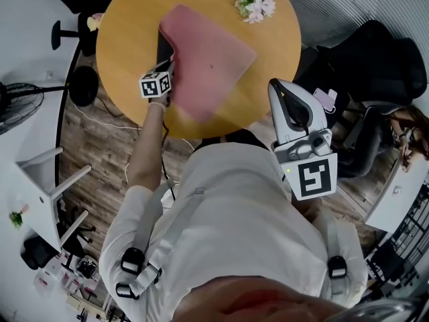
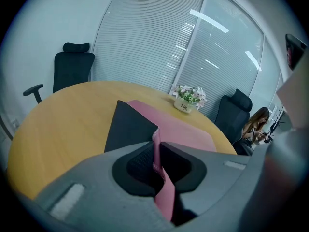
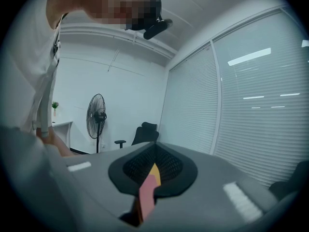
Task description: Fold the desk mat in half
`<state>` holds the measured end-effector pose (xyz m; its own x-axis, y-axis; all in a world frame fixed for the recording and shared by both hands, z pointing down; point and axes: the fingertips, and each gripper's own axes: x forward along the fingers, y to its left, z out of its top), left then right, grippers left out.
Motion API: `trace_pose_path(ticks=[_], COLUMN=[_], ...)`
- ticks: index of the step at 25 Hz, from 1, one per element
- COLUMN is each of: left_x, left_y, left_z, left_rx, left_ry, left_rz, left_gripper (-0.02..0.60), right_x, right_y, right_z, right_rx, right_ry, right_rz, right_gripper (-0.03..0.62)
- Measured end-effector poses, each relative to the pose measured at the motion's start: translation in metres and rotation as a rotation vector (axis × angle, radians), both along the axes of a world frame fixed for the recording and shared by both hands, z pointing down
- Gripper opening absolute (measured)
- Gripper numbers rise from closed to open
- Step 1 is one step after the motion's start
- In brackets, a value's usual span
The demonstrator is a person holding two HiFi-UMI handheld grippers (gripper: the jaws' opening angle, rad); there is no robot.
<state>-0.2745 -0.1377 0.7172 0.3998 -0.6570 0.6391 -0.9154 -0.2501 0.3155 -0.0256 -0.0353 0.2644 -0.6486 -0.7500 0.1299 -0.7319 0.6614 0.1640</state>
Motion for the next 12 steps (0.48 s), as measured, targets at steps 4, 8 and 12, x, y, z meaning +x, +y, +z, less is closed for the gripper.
trace_pose_path(ticks=[4,8,12], left_x=[0.013,0.028,0.044], left_y=[-0.002,-0.003,-0.004], left_z=[0.000,0.001,0.003], left_rx=[-0.004,-0.010,-0.016], left_ry=[0.005,0.020,0.031], left_rz=[0.004,0.014,0.022], left_gripper=[0.041,0.041,0.041], right_x=[0.010,0.018,0.026], right_y=[0.000,0.000,0.001], right_z=[-0.001,-0.003,-0.002], right_rx=[0.001,0.003,0.002], right_ry=[-0.004,-0.009,-0.014], right_rz=[0.006,0.012,0.019], right_gripper=[0.005,0.005,0.005])
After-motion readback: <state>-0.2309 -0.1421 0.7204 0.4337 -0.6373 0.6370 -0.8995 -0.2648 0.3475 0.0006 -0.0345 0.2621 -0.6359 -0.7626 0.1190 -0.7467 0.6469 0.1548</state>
